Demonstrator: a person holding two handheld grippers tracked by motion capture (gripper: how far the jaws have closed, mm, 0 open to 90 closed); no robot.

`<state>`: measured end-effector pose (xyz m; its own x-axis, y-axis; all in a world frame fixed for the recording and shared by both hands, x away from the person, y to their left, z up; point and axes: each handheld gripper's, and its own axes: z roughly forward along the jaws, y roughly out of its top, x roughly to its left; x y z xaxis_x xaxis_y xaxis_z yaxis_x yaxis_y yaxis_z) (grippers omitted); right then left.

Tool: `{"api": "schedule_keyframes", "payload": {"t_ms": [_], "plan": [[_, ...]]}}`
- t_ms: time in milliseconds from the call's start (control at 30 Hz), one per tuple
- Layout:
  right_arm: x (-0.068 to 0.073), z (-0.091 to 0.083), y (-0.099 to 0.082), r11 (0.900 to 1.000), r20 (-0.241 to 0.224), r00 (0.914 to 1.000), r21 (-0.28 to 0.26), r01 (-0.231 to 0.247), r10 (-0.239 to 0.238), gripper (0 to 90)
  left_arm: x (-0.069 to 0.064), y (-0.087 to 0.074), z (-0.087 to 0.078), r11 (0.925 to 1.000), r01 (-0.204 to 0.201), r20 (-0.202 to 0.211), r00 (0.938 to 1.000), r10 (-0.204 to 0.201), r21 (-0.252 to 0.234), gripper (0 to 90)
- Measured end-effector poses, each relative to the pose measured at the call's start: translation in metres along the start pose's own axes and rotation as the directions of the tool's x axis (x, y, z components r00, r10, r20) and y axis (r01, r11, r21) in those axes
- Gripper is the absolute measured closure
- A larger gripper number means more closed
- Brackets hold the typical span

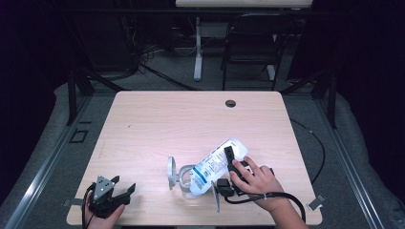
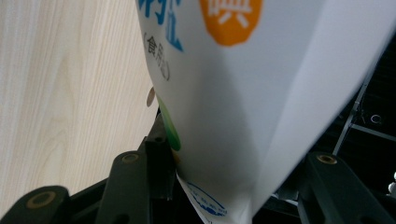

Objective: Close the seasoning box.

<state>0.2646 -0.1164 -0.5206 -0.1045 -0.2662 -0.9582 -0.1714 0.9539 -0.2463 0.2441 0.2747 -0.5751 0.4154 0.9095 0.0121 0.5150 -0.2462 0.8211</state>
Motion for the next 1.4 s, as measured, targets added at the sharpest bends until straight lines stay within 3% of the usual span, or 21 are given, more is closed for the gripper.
{"api": "schedule_keyframes", "payload": {"t_ms": [1400], "plan": [[-0.0008, 0.0005, -0.0005, 0.9999, 0.0, 0.9999, -0.007, 0.014, -0.014, 52.5, 0.0005, 0.0, -0.0003, 1.0, 0.0, 0.0, 1.0, 0.0, 0.0, 31.3]]}}
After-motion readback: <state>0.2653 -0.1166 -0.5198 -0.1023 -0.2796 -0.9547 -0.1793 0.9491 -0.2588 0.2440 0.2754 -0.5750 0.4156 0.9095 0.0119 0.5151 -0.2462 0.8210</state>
